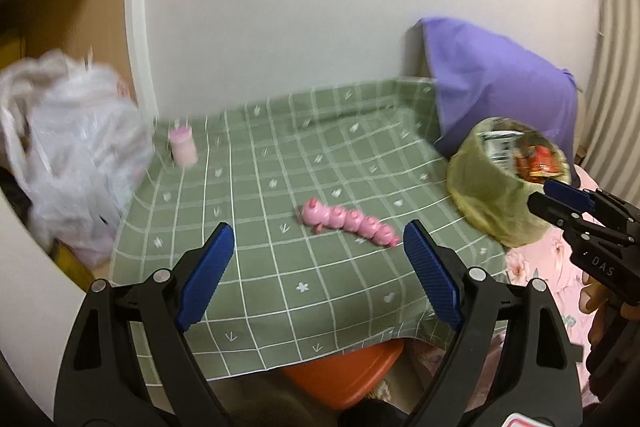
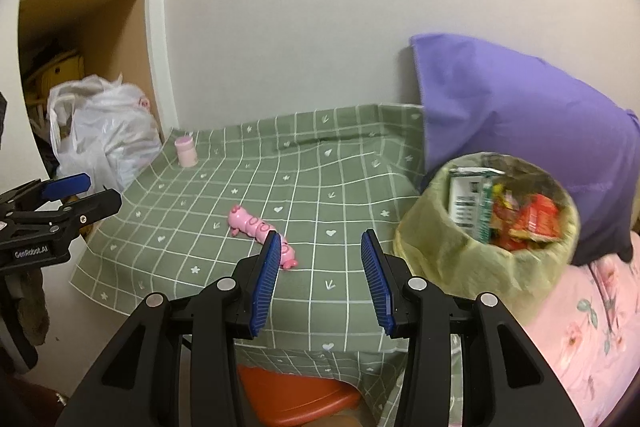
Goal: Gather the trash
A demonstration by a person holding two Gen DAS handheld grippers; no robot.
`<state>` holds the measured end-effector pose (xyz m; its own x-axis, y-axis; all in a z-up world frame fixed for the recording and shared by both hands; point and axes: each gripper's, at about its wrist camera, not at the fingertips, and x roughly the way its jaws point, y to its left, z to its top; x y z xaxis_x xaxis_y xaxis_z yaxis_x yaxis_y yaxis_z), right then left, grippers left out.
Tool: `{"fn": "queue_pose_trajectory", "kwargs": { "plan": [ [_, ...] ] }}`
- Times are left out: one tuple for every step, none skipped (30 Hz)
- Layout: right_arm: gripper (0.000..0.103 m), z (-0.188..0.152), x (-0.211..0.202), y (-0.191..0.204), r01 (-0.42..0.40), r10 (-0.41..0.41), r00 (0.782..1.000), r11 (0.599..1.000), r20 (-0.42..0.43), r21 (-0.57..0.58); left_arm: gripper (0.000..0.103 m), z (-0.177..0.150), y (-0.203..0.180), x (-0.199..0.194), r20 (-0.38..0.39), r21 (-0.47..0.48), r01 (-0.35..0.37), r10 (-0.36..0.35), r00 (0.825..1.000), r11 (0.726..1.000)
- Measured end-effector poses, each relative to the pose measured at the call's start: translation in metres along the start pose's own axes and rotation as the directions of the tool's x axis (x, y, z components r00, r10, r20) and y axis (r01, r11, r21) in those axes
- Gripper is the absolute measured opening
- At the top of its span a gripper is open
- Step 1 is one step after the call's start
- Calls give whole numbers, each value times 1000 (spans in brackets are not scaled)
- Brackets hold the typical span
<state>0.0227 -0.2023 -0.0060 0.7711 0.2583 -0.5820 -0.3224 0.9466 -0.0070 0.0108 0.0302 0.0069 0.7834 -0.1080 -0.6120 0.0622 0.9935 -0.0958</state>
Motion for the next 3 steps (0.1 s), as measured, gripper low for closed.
{"fn": "queue_pose_trajectory", "kwargs": {
  "plan": [
    [54, 5, 19, -3, -28, 27, 999, 1000, -29, -13, 82, 1, 11, 19, -31, -35, -11, 9, 999, 999],
    [56, 11, 43, -5, -74, 72, 995, 997, -68, -27, 82, 3, 25, 42, -61, -81, -31, 26, 998, 996],
    [56, 15, 61, -7, -108, 104, 990, 993, -99, -37, 82, 4, 38, 62, -81, -119, -51, 41, 996, 992]
  ]
}}
